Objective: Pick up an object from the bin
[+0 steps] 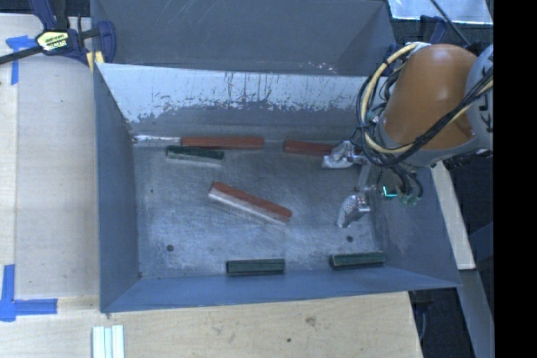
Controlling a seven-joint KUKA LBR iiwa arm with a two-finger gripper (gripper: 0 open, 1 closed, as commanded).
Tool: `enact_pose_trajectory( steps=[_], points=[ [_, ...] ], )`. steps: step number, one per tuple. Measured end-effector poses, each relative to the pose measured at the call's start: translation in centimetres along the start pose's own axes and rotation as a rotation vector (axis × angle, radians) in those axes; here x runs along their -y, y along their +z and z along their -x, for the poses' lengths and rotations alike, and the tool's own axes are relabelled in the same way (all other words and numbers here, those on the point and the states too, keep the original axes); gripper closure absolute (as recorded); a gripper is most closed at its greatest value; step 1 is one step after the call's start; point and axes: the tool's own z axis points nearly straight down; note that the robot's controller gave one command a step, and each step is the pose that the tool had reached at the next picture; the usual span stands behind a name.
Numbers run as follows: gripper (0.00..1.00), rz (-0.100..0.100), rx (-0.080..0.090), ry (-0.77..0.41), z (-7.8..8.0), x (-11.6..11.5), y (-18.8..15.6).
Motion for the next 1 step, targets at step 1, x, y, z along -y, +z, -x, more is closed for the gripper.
enact_pose_trajectory(
  steps=[1],
  points=[
    [0.0, -0.001, 0.008, -0.002, 0.2, -0.01, -0.43]
  ],
)
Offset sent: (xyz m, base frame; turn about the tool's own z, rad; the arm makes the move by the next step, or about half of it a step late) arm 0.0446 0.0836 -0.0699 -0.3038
